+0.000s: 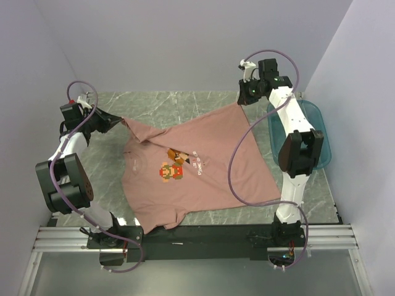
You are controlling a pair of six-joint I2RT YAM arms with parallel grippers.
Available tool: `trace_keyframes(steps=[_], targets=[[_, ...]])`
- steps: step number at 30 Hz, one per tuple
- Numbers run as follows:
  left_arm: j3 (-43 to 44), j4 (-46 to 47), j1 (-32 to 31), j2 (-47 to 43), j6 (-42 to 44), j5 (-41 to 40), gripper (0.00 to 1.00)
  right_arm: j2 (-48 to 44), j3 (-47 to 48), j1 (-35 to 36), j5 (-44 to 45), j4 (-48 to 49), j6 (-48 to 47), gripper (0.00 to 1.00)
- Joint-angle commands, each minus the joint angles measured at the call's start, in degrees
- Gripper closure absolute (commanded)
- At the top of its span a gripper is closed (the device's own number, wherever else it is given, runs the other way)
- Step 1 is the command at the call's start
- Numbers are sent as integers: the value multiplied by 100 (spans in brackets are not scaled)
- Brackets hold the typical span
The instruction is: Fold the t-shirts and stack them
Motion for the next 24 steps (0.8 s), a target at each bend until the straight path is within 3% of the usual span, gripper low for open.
trace_keyframes(steps=[1,12,24], targets=[[-28,476,-65,-271,-83,330,100,-699,-224,-13,-153,219,-79,100],[192,186,-171,-1158,-470,198,100,-1834,-620,-13,-566,-89,-237,100],[569,379,-171,-2520,-1410,-294,100,-3187,-49,-13,-400,-484,-202,100]])
